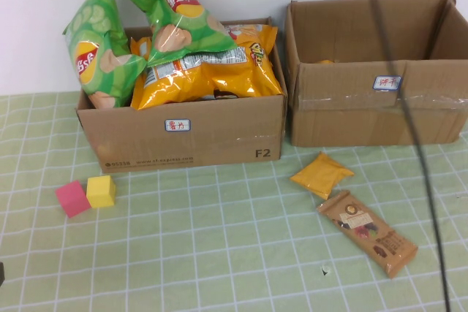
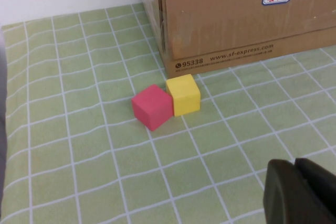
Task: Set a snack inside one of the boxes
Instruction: Pick up the biscuit
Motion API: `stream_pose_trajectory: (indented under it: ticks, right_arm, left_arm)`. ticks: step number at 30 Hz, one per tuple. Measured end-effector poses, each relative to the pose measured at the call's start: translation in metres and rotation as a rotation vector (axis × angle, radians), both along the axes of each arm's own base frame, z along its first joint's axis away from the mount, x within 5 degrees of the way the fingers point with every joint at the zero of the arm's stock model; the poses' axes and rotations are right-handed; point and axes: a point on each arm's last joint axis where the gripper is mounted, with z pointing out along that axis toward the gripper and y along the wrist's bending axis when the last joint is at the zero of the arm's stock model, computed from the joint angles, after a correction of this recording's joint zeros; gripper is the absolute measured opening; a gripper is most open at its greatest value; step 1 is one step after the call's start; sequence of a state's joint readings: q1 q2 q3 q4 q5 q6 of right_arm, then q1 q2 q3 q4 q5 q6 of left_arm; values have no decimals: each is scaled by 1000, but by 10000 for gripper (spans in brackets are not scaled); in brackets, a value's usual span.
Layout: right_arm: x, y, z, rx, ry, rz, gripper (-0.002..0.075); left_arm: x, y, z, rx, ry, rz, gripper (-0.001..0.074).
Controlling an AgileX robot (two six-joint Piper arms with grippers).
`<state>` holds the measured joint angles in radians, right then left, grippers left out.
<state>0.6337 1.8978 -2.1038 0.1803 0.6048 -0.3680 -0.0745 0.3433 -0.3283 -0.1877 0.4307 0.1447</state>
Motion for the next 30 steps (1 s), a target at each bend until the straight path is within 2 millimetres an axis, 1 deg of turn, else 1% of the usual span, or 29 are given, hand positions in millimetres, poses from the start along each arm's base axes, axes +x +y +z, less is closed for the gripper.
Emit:
stream_pose_trajectory:
  ticks: [1,3,6,7,10,12,14,15,17,18,19,22,24,27,30]
  right_arm:
    - [-3,-8,5,-34,4,-39,303]
    - [-7,-29,12,-123,17,-171,269]
    - [-9,-61,14,-253,75,-387,249]
    - [-10,-72,16,-272,95,-445,247]
    - [-14,-102,14,-301,188,-585,245]
    - [-15,-120,6,-307,249,-642,244]
    - [-16,-134,-13,-328,319,-664,243]
    - [-17,-141,-26,-334,354,-665,243]
    - [-19,-149,-49,-322,392,-652,243]
    - [-22,-152,-70,-320,412,-633,243]
    - [-25,-153,-84,-315,425,-616,240]
    - [-38,-155,-136,-320,455,-564,212]
    - [-46,-156,-163,-323,465,-536,179]
    - [-53,-158,-187,-345,481,-508,130]
    - [-53,-158,-204,-386,523,-504,108]
  left_arm:
    - [0,0,0,-7,1,0,-1]
    - [0,-1,0,-31,2,-2,-1]
    - [0,-4,1,-95,9,-7,-1]
    - [-1,-5,1,-106,14,-11,-1]
    - [-1,-6,0,-115,21,-21,-1]
    - [-1,-6,0,-114,23,-23,-1]
    - [-1,-6,0,-110,27,-26,-1]
    - [-2,-6,-1,-108,32,-28,-1]
    - [-2,-6,-2,-106,41,-31,-1]
    - [-2,-6,-2,-103,46,-34,-1]
    - [-2,-6,-2,-99,48,-36,-1]
    - [-2,-7,-3,-91,58,-42,-1]
    - [-1,-7,-4,-87,64,-43,-1]
    - [0,-7,-5,-85,75,-43,-2]
    - [2,-7,-5,-82,83,-42,-1]
